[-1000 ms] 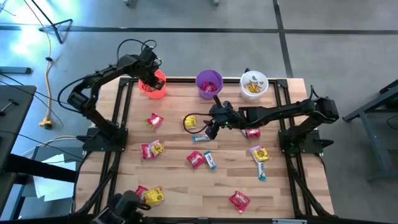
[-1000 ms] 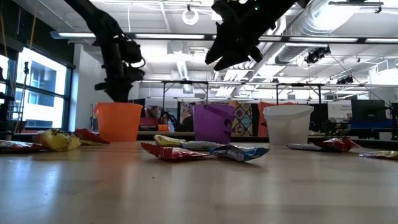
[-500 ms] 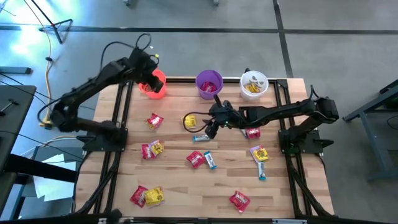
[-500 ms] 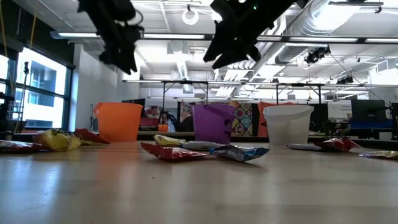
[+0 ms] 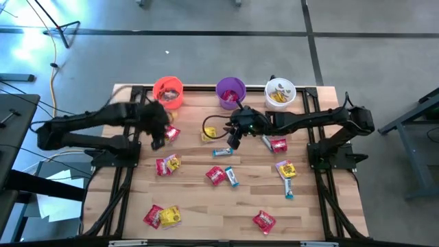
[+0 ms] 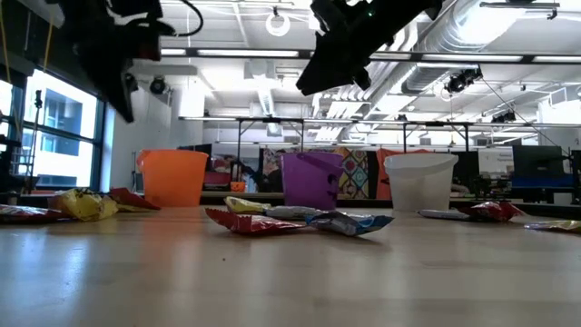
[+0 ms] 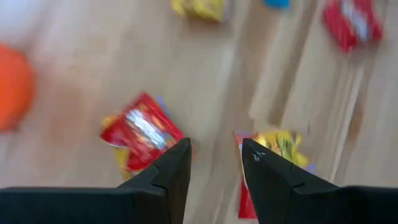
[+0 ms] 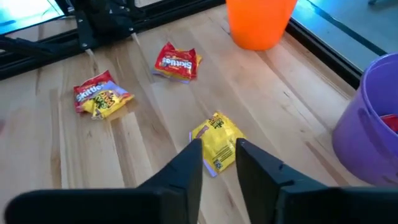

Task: Sort candy
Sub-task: Put the red candy into the purple bucket

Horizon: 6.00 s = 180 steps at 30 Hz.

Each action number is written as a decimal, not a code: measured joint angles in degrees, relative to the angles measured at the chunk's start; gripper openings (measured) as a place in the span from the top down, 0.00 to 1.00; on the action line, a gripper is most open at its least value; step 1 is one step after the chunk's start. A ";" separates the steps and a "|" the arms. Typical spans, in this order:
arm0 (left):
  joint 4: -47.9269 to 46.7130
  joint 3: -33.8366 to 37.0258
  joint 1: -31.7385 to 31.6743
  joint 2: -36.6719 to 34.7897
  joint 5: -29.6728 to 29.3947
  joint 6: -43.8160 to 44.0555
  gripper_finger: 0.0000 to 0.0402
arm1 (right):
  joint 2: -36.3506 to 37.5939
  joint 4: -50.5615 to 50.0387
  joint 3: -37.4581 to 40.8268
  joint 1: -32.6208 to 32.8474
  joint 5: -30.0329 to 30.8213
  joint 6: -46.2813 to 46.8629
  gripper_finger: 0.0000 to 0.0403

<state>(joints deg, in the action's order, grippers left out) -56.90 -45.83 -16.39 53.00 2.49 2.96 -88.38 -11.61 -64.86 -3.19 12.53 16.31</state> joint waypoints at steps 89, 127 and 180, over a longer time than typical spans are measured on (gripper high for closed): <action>8.74 -3.62 1.84 35.50 -12.79 -8.73 1.00 | 1.60 0.26 0.00 -1.65 -1.79 -1.37 0.88; 15.49 -2.49 -5.60 36.27 -15.64 -3.34 0.51 | 3.21 -2.34 -0.02 -1.80 -3.98 -2.25 0.88; 31.26 -49.62 -16.34 63.62 6.13 -1.74 1.00 | 8.92 -4.95 0.00 -1.80 -1.35 -2.90 0.88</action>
<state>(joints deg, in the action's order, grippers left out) -25.65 -95.45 -32.74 116.62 8.61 1.22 -79.46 -16.57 -64.86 -4.99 11.18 13.41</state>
